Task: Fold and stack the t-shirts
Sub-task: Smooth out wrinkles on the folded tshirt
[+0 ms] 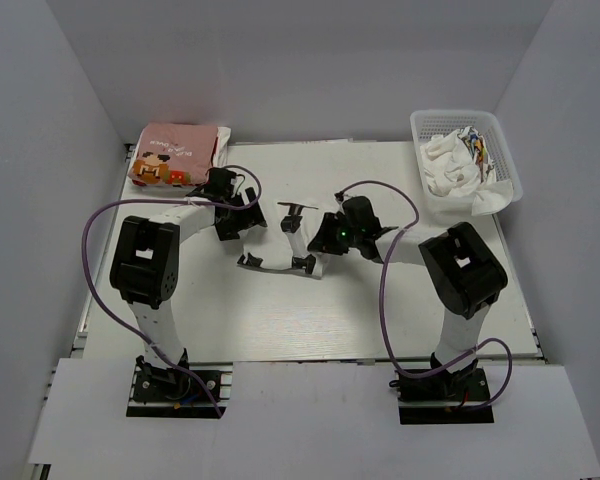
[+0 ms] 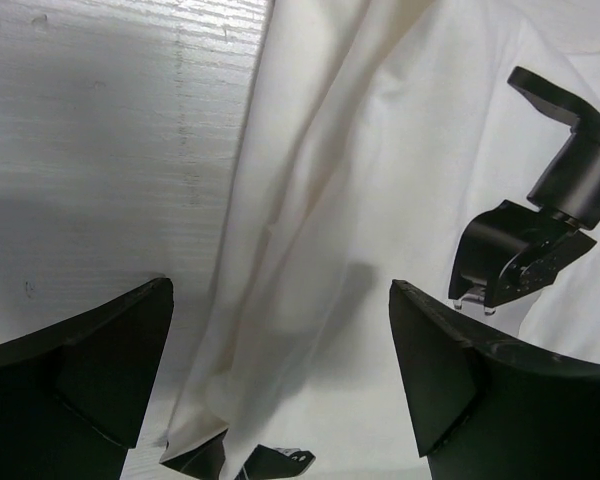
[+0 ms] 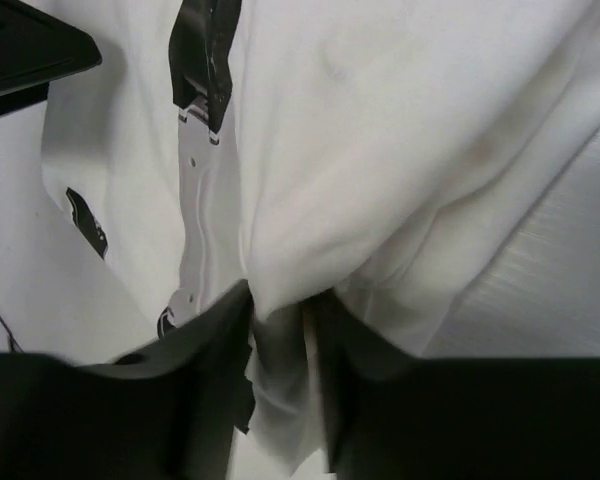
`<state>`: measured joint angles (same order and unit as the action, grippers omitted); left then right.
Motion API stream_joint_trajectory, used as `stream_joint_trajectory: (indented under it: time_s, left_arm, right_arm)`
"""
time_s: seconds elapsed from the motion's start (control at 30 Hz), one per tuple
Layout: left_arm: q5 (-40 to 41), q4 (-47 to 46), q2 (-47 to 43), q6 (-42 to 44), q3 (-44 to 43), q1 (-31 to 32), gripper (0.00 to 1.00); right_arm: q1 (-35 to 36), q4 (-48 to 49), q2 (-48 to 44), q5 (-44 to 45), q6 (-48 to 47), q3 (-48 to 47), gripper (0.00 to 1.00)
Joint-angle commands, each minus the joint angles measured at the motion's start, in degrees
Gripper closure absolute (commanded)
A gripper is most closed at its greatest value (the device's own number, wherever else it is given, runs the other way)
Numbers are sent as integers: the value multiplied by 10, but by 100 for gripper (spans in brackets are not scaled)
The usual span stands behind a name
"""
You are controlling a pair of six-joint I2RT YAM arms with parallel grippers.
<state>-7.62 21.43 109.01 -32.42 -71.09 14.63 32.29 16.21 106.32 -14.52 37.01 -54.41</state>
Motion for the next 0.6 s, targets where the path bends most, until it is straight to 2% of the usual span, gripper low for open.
stream_joint_trajectory:
  time_s: [0.0,0.1,0.23,0.33,0.4,0.5,0.57]
  left_arm:
    - [15,27,-4,2,-20,0,1]
    - [15,27,-4,13,-46,0,1]
    - [36,44,7,28,-83,0,1]
    - [53,60,13,33,-120,0,1]
    - [53,60,19,45,-144,0,1]
    - [53,31,35,55,-157,5,1]
    - [39,23,59,61,-172,5,4]
  right_arm:
    - [-1,-53,-10,0,-42,-17,57]
    - [-1,-96,-27,-3,-80,-59,50]
    - [-1,-156,-67,55,-99,-106,33]
    - [-2,-222,-74,120,-104,-133,10]
    - [-2,-302,-52,162,-102,-176,10]
    - [-6,-346,-15,199,-99,-218,10]
    - [-6,-350,-1,211,-101,-244,18]
